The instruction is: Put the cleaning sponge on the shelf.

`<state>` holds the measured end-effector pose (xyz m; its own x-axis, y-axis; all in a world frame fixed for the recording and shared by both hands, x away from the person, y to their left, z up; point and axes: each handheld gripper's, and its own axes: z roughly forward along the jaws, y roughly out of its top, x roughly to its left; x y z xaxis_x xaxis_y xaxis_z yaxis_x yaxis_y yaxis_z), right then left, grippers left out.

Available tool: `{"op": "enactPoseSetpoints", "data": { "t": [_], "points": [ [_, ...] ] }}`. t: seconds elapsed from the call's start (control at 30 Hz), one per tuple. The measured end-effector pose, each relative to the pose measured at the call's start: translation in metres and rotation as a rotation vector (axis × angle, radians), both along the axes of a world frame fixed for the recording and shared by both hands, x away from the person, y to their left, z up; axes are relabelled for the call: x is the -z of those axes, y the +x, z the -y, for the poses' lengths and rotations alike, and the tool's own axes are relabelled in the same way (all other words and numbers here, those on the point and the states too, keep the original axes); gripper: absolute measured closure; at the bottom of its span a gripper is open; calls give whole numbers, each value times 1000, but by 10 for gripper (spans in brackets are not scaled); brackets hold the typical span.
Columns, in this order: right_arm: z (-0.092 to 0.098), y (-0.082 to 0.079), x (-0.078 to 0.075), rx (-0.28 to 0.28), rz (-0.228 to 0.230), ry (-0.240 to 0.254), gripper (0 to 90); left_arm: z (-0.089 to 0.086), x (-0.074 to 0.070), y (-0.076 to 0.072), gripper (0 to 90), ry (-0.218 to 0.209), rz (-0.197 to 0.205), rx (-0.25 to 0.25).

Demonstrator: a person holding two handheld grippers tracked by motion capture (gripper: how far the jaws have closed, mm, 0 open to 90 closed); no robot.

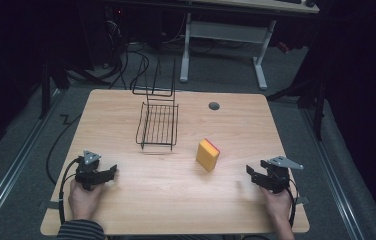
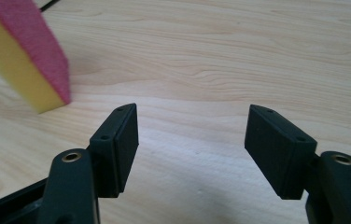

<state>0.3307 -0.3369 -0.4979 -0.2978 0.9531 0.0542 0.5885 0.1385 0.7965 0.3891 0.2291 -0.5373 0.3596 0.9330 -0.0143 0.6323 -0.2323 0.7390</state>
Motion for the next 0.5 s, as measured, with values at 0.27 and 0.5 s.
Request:
{"op": "enactPoseSetpoints", "data": {
  "t": [0.27,0.5],
  "points": [
    [-20,-16,0,-69,9,6,355,0,0,0,249,0,0,0],
    [-39,-18,-2,-137,25,0,355,0,0,0,249,0,0,0]
  ]
}}
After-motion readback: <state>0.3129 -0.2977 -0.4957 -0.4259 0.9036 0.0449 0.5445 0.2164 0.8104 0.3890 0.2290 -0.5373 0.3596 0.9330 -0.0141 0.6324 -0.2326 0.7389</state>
